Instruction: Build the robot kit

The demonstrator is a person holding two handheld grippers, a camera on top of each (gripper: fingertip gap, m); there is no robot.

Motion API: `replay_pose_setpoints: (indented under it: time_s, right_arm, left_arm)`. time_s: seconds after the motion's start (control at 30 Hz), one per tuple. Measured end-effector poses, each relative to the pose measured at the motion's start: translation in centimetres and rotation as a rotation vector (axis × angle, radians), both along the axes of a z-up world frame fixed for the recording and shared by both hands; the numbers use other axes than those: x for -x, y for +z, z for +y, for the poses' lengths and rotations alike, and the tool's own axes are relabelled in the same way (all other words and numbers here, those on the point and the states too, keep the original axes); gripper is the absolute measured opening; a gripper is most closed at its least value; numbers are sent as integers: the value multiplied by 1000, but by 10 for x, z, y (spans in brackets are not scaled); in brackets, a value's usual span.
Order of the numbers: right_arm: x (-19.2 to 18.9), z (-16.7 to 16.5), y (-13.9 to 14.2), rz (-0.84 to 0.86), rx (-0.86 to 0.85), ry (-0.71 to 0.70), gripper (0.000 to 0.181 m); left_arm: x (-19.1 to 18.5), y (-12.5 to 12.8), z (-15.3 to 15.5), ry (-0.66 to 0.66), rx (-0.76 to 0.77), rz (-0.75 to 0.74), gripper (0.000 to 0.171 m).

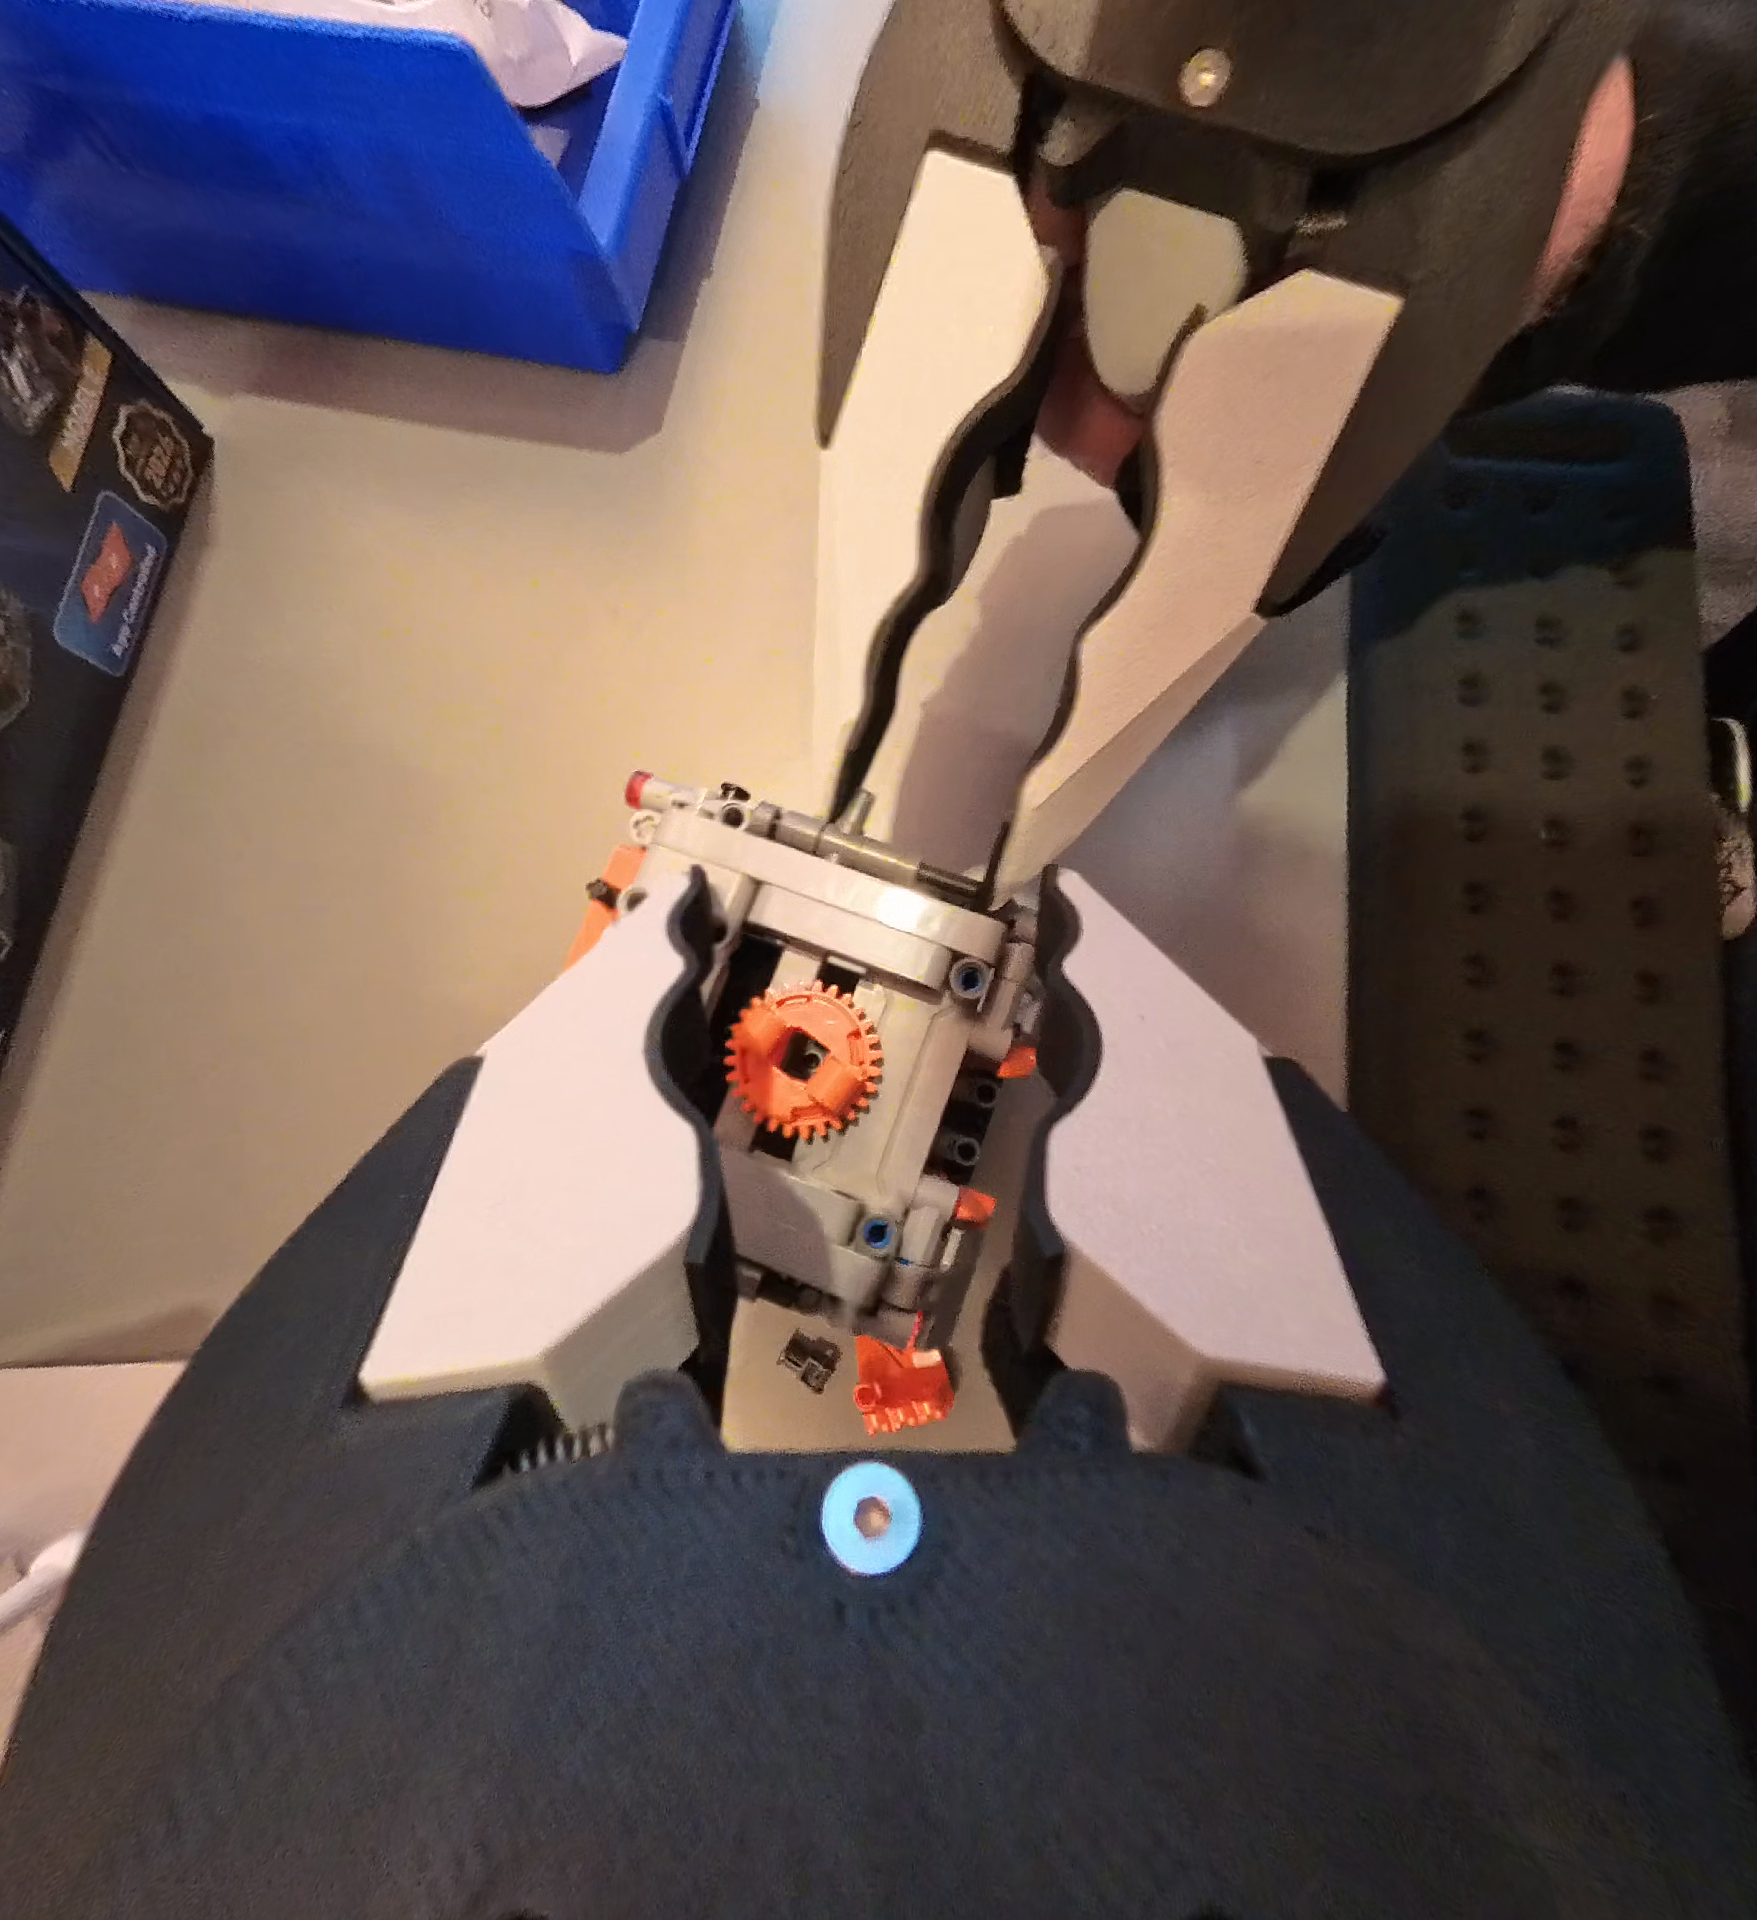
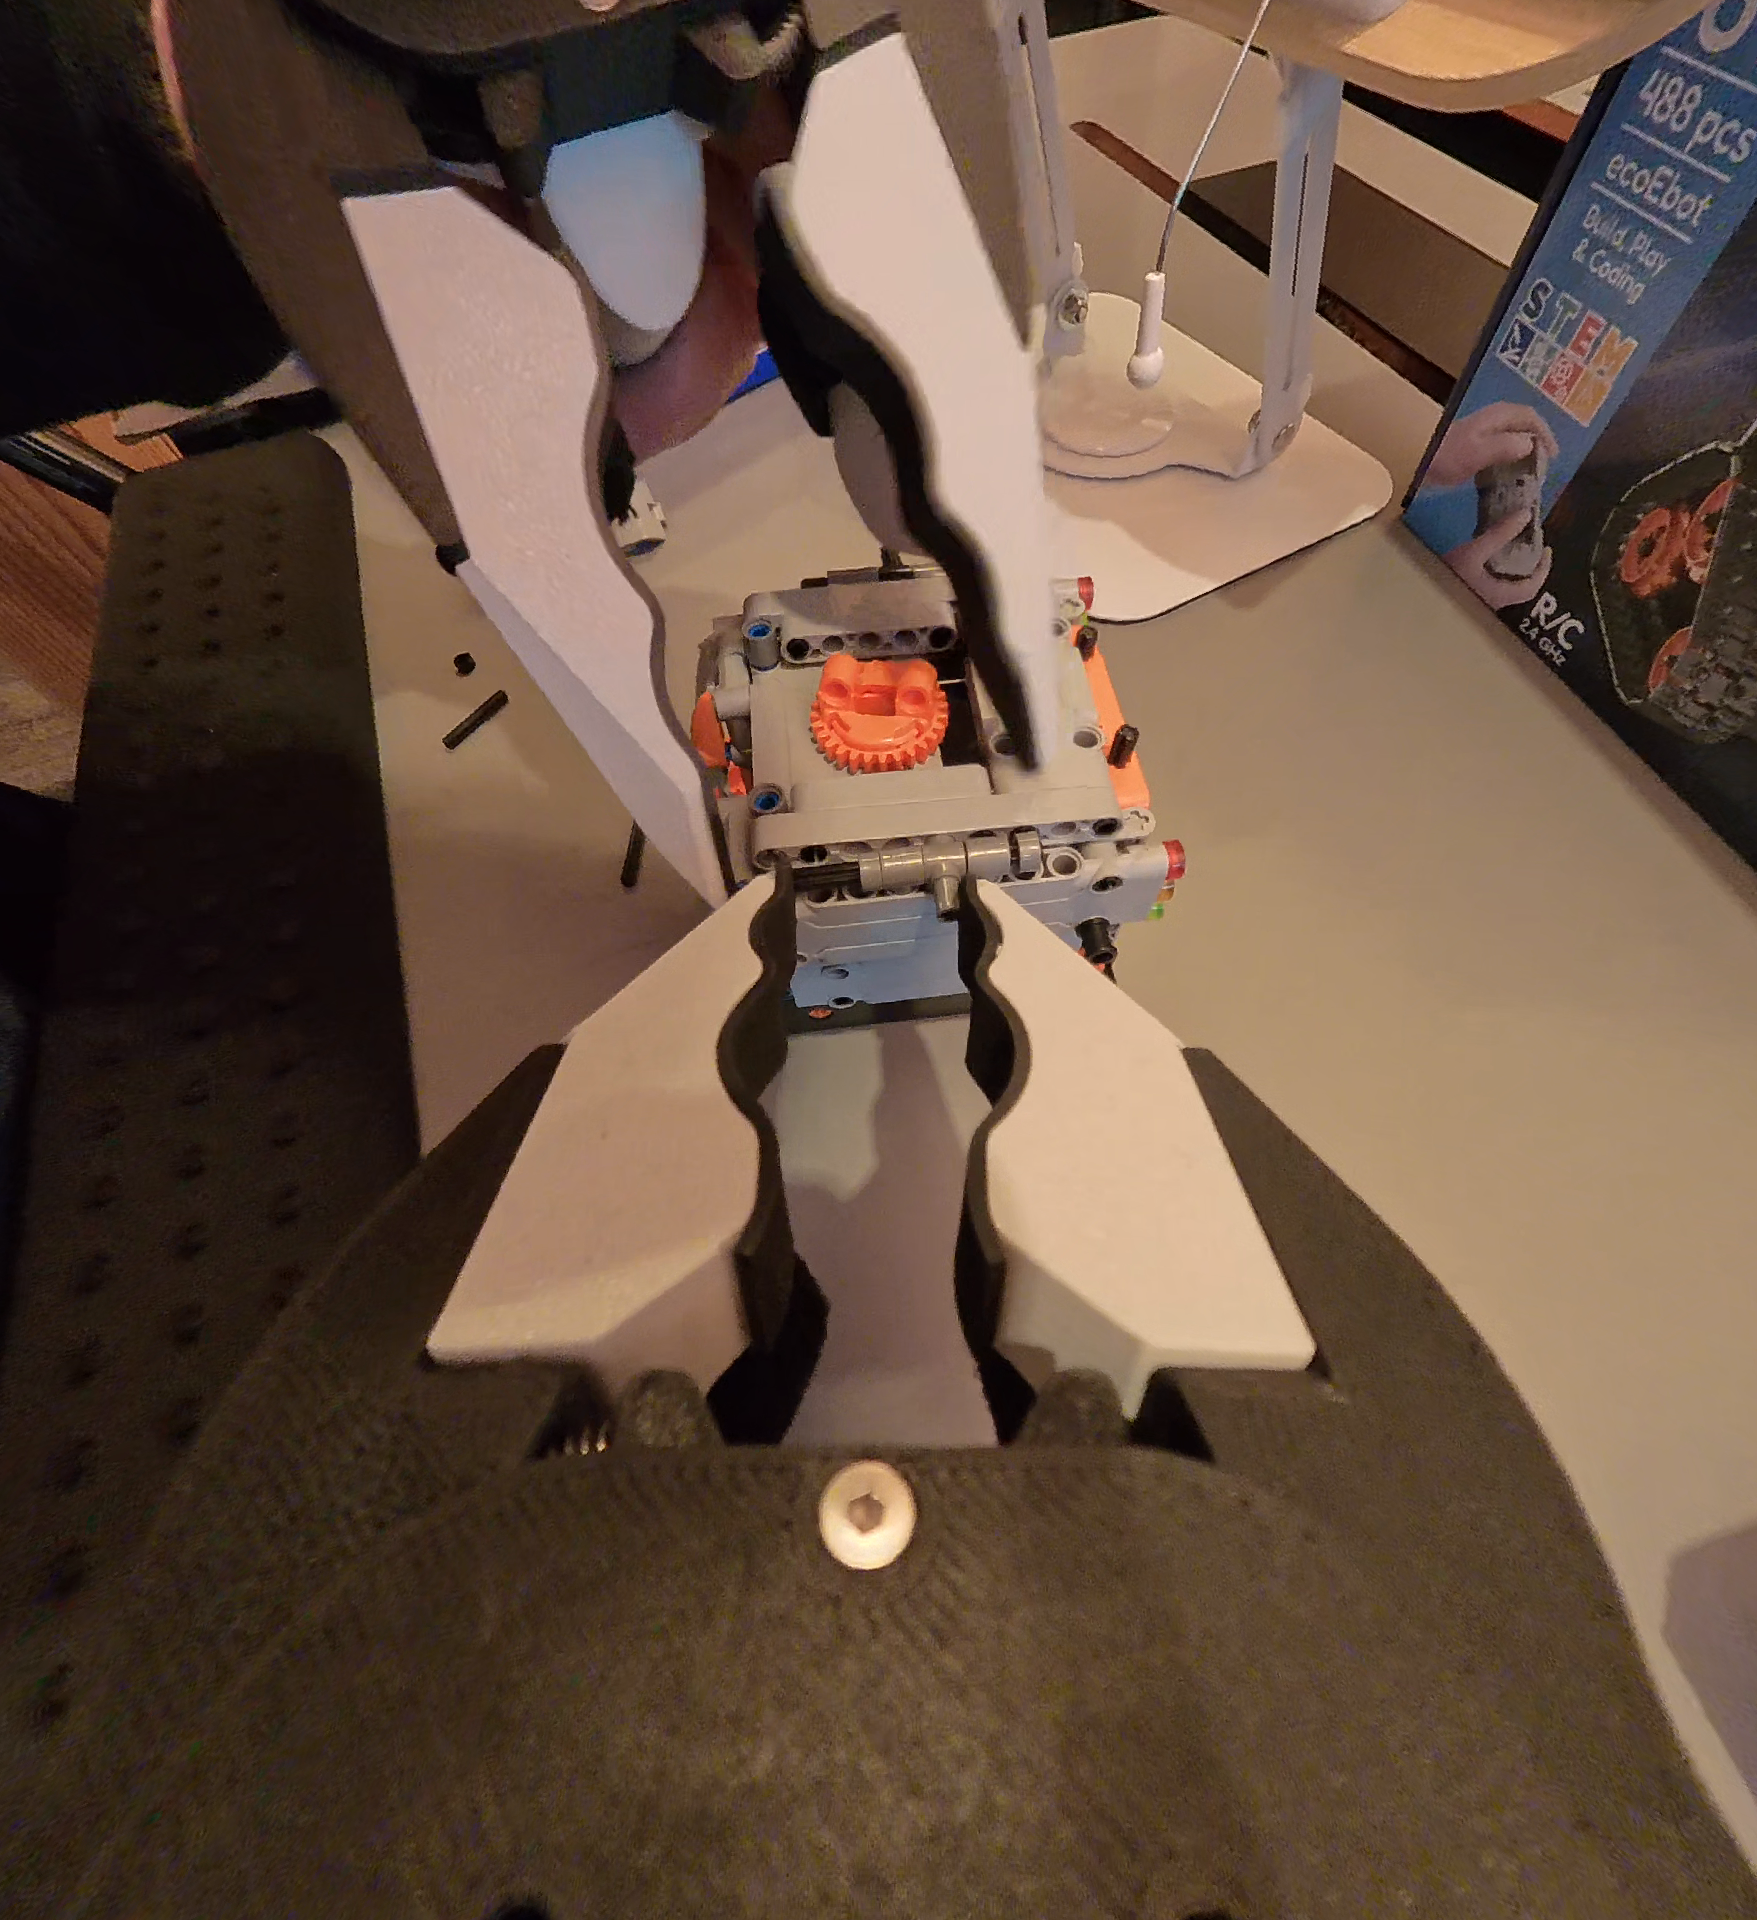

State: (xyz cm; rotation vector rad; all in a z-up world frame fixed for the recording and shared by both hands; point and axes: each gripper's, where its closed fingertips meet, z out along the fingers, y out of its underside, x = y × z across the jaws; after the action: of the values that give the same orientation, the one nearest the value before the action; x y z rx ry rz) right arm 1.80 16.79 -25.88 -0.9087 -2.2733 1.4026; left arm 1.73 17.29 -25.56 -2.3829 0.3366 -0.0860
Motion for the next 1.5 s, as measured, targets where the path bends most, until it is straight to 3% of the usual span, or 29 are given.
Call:
replay_pose_setpoints:
  time_s: [0.03, 0.17, 0.33, 0.83, 1.5]
  right_arm:
    - [0, 0, 0, -2, 6, -1, 29]
    - [0, 1, 0, 5, 0, 3, 29]
    - [1, 0, 0, 7, 11, 1, 29]
    - [2, 4, -1, 5, 22, 0, 28]
    - [2, 3, -1, 4, 18, 15, 28]
  left_arm:
    - [-3, 1, 0, -20, -2, 18, 51]
    - [-5, 3, 6, -71, 23, 36, 61]
    - [-8, -7, 8, -150, 104, 100, 60]
    - [-8, -6, 10, -65, 61, 164, 52]
    - [-5, -8, 11, -88, 58, 179, 56]
